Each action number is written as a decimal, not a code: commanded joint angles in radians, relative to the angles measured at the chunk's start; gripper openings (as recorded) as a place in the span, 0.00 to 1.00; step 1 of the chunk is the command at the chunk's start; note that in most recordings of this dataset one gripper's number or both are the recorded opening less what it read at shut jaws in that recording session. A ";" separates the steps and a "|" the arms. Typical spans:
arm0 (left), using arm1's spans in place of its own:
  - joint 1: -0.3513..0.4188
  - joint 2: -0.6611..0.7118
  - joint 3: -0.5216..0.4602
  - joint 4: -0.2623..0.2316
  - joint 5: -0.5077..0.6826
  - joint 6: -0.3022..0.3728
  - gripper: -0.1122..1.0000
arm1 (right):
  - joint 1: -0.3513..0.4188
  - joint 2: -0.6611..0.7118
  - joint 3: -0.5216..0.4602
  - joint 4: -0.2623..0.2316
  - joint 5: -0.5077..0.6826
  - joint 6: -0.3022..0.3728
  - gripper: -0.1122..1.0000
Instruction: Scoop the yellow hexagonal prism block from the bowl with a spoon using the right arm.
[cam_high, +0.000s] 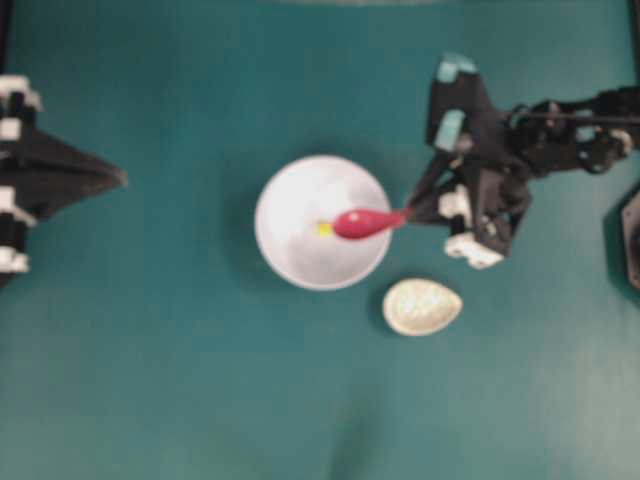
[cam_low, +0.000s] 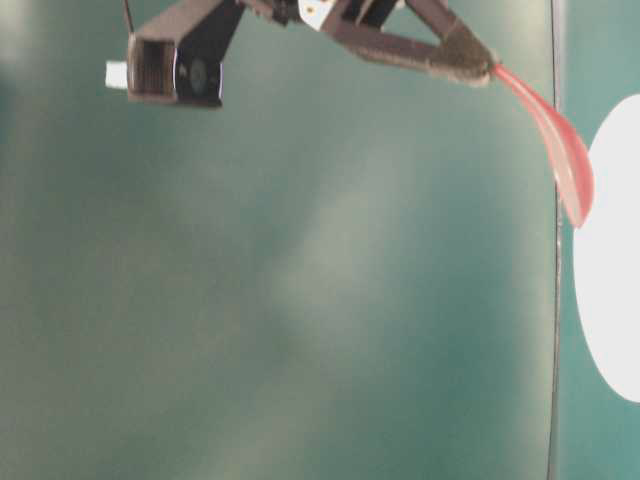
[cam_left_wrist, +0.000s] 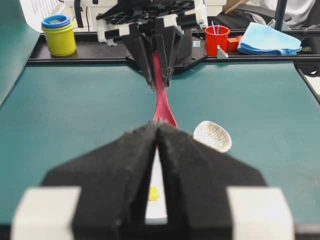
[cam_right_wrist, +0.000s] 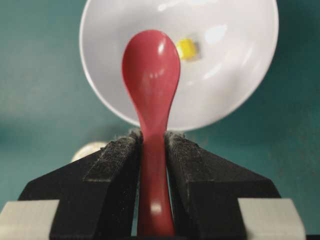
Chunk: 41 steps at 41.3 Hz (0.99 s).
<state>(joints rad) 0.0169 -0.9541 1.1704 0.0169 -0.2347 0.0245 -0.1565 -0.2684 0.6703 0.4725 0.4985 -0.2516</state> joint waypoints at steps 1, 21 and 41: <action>0.002 0.006 -0.029 0.002 -0.006 0.000 0.17 | -0.009 0.012 -0.057 -0.009 0.032 0.003 0.32; 0.002 0.008 -0.029 0.002 -0.005 0.006 0.17 | -0.044 0.143 -0.207 -0.040 0.232 0.029 0.32; 0.002 0.008 -0.028 0.000 -0.006 0.012 0.17 | -0.043 0.184 -0.218 -0.066 0.265 0.034 0.32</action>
<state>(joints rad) 0.0169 -0.9541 1.1704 0.0169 -0.2347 0.0353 -0.2010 -0.0828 0.4755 0.4096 0.7609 -0.2194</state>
